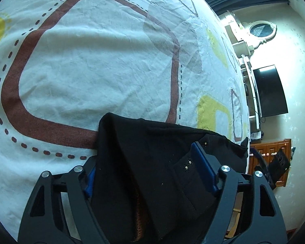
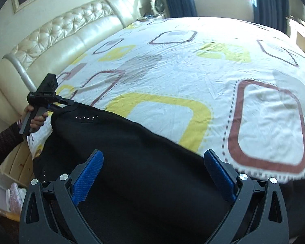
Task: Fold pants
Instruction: 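Close the left gripper on the trouser end while the right gripper grasps beside it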
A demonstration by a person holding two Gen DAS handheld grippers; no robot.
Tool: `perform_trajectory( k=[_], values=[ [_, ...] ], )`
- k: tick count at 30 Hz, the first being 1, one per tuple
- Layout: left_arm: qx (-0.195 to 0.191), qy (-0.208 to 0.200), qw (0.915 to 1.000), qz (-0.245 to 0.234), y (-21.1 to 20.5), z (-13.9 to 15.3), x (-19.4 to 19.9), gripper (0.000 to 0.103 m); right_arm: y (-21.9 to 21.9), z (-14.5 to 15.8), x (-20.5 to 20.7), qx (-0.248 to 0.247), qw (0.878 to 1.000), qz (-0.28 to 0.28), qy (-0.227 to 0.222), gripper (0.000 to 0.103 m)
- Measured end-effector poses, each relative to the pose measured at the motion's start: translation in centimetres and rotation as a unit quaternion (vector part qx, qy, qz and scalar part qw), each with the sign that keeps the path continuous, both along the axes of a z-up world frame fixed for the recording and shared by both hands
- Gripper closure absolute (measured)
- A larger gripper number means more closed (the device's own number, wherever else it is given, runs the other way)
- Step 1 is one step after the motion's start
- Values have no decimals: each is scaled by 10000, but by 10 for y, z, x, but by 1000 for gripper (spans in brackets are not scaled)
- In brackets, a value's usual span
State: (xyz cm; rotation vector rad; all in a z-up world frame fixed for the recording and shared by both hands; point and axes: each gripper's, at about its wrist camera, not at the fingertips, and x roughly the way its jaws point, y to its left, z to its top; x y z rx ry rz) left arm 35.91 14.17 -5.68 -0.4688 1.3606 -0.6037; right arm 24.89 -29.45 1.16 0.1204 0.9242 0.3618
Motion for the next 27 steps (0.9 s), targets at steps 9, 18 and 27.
perform_trajectory(
  k=[9,18,27],
  values=[
    [474,-363,9973,-427,-14,4,1,30,45,-61,67,-1266,9740,1401,1253,79],
    [655,-520,9953,-486,-8,6,1,91,52,-52,65,-1480,9747,1161,1204,94],
    [-32,-1235,9916,-375,8,55,-23,93,61,12,17,-1715,9824,736,73,95]
  ],
)
